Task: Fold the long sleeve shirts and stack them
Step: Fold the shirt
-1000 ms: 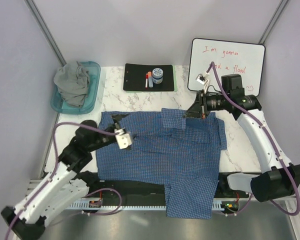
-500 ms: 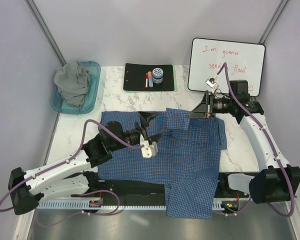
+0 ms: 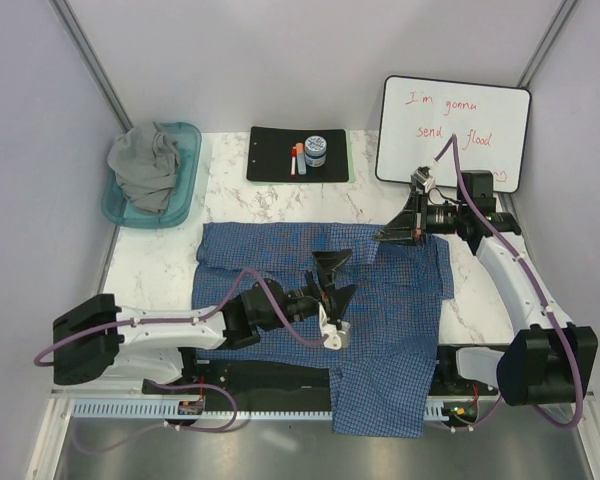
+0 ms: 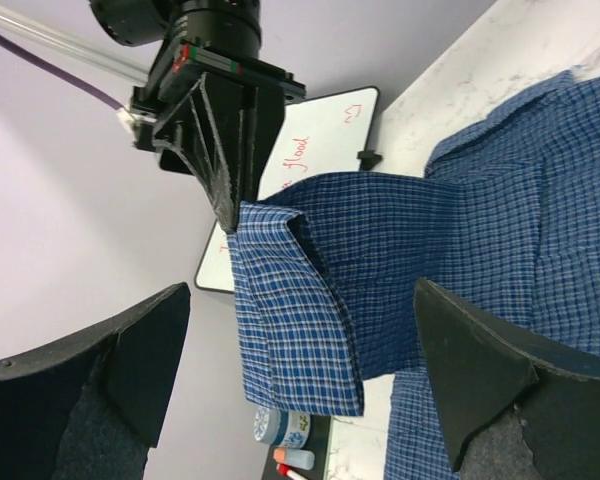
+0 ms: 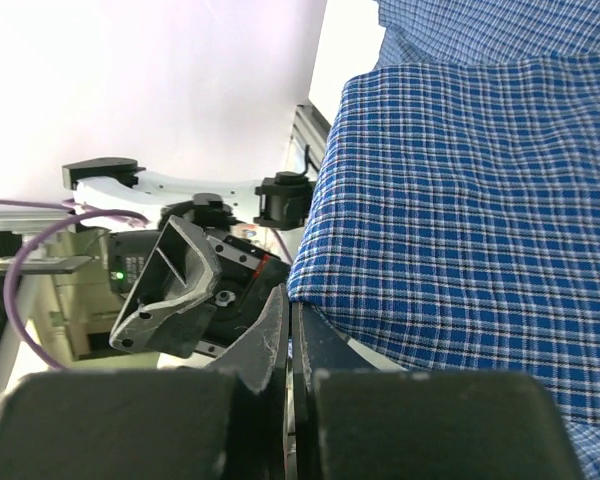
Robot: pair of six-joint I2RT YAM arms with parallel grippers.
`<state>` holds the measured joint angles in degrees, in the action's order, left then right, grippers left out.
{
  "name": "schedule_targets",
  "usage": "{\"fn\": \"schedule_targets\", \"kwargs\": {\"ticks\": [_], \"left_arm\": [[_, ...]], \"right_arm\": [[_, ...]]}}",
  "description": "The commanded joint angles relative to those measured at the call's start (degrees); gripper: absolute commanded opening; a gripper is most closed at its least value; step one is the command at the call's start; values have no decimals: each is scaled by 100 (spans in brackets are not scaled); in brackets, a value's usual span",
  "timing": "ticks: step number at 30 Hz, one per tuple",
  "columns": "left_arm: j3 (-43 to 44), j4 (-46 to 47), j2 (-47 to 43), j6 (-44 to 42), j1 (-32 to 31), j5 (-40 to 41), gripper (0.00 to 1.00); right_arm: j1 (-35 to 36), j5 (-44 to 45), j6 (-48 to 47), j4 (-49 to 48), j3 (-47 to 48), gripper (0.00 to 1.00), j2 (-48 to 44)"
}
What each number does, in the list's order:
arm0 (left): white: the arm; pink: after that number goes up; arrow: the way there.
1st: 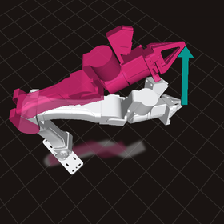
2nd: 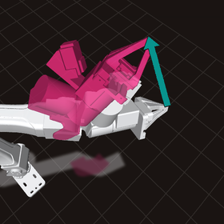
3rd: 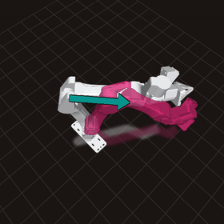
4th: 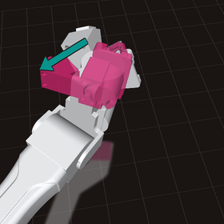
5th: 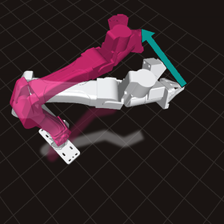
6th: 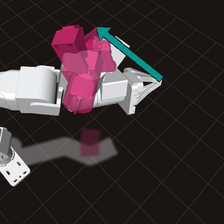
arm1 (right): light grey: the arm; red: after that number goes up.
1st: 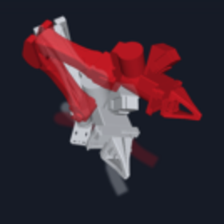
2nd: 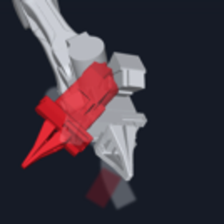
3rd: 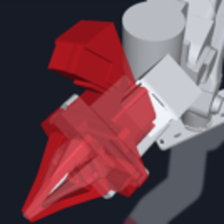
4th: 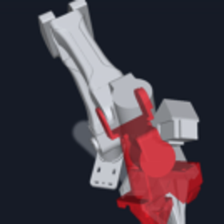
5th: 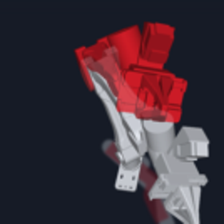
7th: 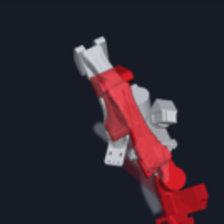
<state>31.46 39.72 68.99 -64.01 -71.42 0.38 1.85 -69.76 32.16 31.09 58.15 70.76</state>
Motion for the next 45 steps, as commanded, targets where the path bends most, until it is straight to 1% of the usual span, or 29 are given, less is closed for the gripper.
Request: {"fn": "schedule_targets", "kwargs": {"ticks": [1,5,9,14,17,19,20,21,22,24,25,26,27,28,29,30,31,32,33,35,36,37,38,39,40,41,42,44,45], "left_arm": [[27,1397,316,-410,-65,445,99],[0,1537,518,-516,-65,384,99],[123,1801,913,-657,-4,515,99],[272,1828,1230,-788,22,638,99],[369,2109,1485,-894,92,823,98],[396,2258,1521,-938,110,884,91],[396,2233,1495,-938,111,911,81],[352,2180,1442,-938,111,946,75],[308,2162,1311,-964,111,920,62],[194,2023,1074,-938,102,797,48],[194,1604,742,-877,93,762,31],[254,1287,556,-798,76,683,19],[316,901,363,-580,58,630,7],[386,349,117,-447,32,534,2],[544,-736,-286,-359,-21,220,2],[606,-1234,-472,-123,-65,121,2],[711,-1822,-614,-42,-117,-2,2],[991,-3046,-815,37,-231,-316,2],[1080,-3415,-869,299,-293,-372,2],[1439,-4345,-888,476,-468,-565,2],[1520,-4829,-861,755,-513,-583,2],[1616,-5156,-826,854,-531,-696,2],[1791,-5446,-791,898,-592,-889,2],[1854,-5771,-669,1108,-627,-882,2],[1933,-5948,-581,1223,-663,-899,2],[2151,-6107,-493,1355,-724,-917,2],[2258,-6326,-309,1713,-724,-917,2],[2547,-6520,-150,1988,-716,-891,2],[2592,-6574,-106,2023,-724,-873,2]], "right_arm": [[-35,-363,615,-559,-181,0,-97],[-44,-425,914,-797,-339,0,-168],[-44,-548,1055,-876,-524,0,-264],[-35,-592,1196,-965,-647,0,-414],[-44,-609,1249,-1000,-717,0,-475],[-44,-609,1275,-1017,-796,0,-546],[-44,-592,1284,-1026,-814,0,-563],[-44,-574,1275,-1017,-840,0,-624],[-44,-557,1266,-1017,-893,0,-651],[-35,-487,1249,-1017,-954,0,-739],[-27,-460,1231,-1026,-1033,0,-791],[-18,-425,1231,-1035,-1077,0,-836],[-18,-355,1231,-1044,-1104,10,-940],[0,-363,1188,-1061,-1139,17,-985],[17,-346,1126,-1070,-1113,25,-1020],[26,-467,1012,-1061,-1078,41,-1047],[26,-686,829,-1061,-886,47,-1047],[26,-906,148,-1035,-728,50,-1047],[26,-1265,-155,-974,-561,52,-1090],[0,-1548,-490,-921,-217,58,-1178],[-9,-1698,-553,-929,-112,64,-1257],[-18,-1777,-518,-1069,80,65,-1301],[-26,-1787,256,-1444,100,65,-1432],[-35,-1787,986,-2161,-65,65,-1538],[-44,-1787,1759,-4292,-206,66,-1652],[-44,-1796,2594,-5357,-329,68,-1819],[-44,-1796,3255,-6264,-409,70,-1846],[-44,-1796,3253,-6264,-427,69,-1890],[-61,-1796,3270,-6256,-540,67,-1899]]}}
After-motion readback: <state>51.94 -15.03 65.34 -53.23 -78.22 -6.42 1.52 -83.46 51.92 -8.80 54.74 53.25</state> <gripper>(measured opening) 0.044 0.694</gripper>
